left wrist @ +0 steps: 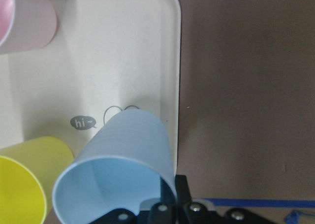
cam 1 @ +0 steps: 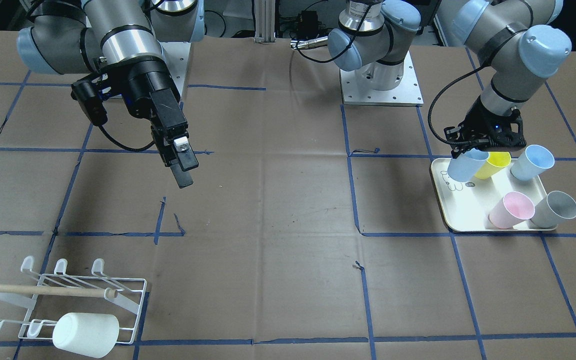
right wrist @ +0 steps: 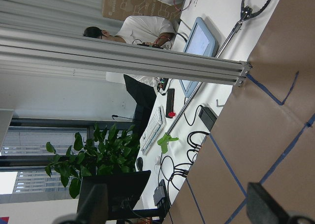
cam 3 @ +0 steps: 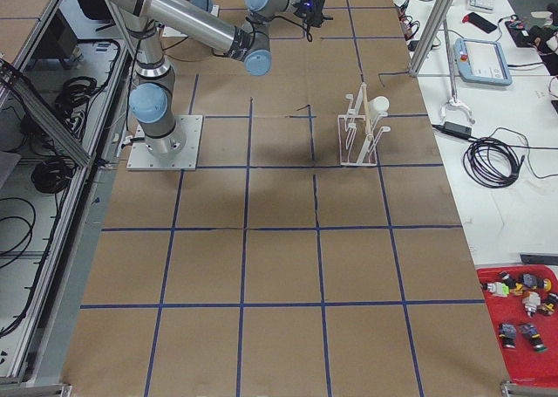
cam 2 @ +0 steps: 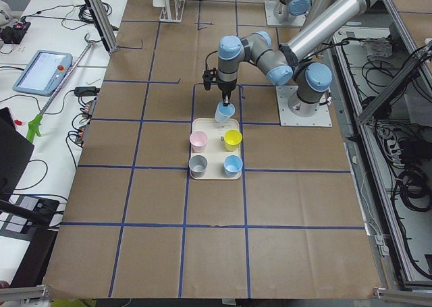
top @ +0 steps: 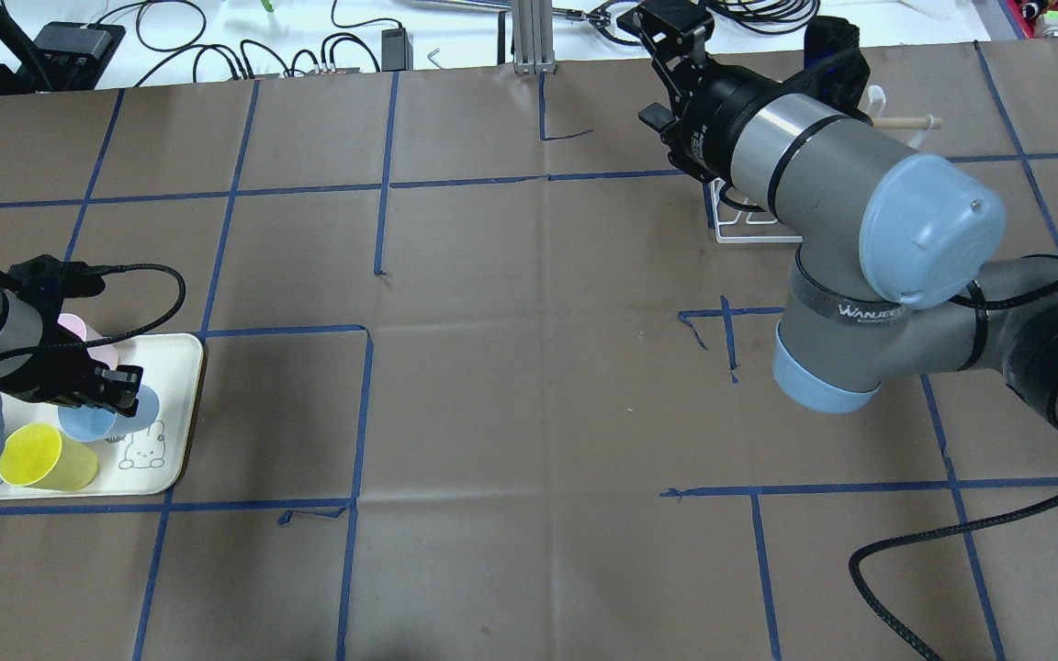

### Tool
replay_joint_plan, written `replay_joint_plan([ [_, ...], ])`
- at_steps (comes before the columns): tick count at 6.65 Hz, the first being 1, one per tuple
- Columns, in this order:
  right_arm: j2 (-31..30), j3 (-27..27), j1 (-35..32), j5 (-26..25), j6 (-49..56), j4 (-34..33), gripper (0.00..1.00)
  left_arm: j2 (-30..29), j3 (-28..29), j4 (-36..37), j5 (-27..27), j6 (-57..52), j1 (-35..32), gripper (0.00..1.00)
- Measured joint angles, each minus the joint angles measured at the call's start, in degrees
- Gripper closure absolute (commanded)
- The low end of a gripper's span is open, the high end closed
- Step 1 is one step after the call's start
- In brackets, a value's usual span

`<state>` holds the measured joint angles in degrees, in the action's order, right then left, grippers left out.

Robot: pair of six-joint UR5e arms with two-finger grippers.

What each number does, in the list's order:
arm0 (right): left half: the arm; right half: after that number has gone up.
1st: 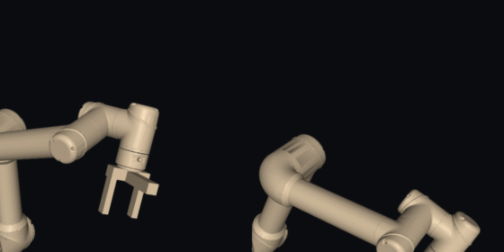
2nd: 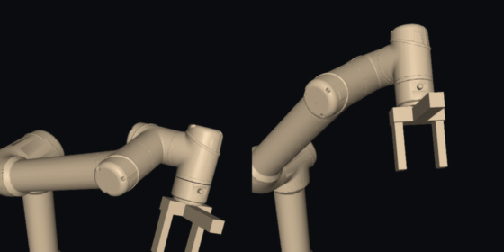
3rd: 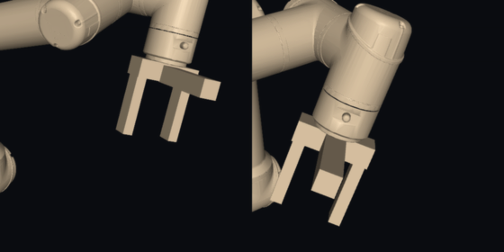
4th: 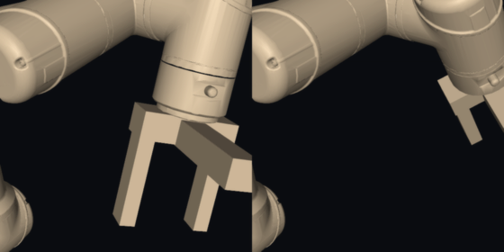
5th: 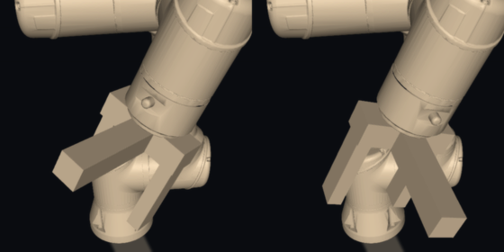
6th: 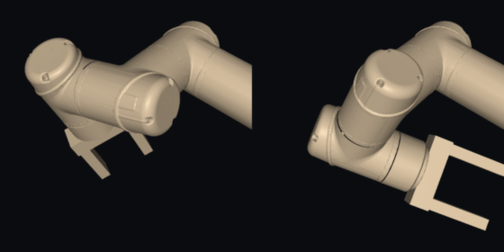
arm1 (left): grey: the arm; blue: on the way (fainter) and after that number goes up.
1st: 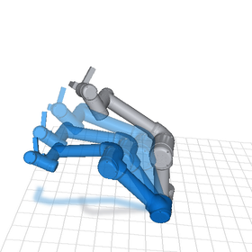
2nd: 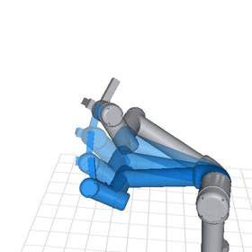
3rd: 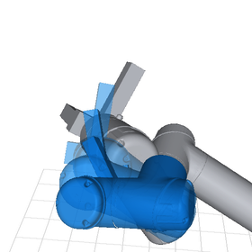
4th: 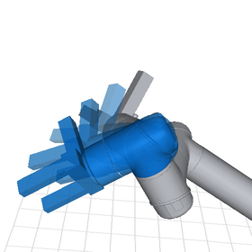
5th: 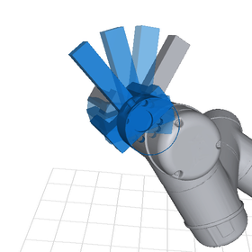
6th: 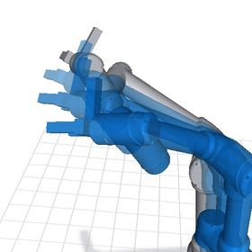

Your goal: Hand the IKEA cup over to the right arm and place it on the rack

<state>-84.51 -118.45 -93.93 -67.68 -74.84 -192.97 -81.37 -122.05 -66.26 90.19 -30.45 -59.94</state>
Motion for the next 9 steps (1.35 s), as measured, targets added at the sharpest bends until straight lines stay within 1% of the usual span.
replay_joint_plan([
  [1,-0.1,0.0,0.0,0.0,0.0,0.1,0.0,0.8,6.3,-7.2,-0.4,0.1,-1.2,1.0],
  [2,-0.2,-0.2,0.0,0.0,0.0,0.1,0.0,0.3,13.6,-14.2,-1.1,0.1,-2.4,1.0],
  [3,-0.4,-0.7,-0.1,0.0,0.0,0.1,0.0,-1.3,20.3,-19.2,-2.8,0.0,-3.2,1.0],
  [4,-0.6,-1.6,-0.3,-0.1,0.0,0.3,0.0,-3.5,24.7,-21.1,-6.2,-0.3,-3.7,1.0],
  [5,-0.7,-2.7,-0.8,-0.2,0.1,0.5,0.0,-5.4,27.5,-20.9,-12.3,-0.8,-4.3,1.0],
  [6,-0.8,-3.7,-1.1,-0.3,0.1,0.6,0.0,-6.5,28.8,-18.5,-20.6,-1.2,-5.2,1.0],
  [7,-0.8,-4.6,-1.2,-0.3,0.0,0.6,0.0,-7.1,28.5,-13.5,-30.4,-1.6,-6.3,1.0],
  [8,-0.8,-5.3,-1.2,-0.3,-0.4,0.6,0.0,-7.8,27.2,-6.9,-40.1,-2.1,-7.8,1.0],
  [9,-0.9,-5.7,-1.3,-0.1,-1.1,0.6,0.0,-8.9,25.6,-0.1,-47.0,-2.7,-10.0,1.0],
])
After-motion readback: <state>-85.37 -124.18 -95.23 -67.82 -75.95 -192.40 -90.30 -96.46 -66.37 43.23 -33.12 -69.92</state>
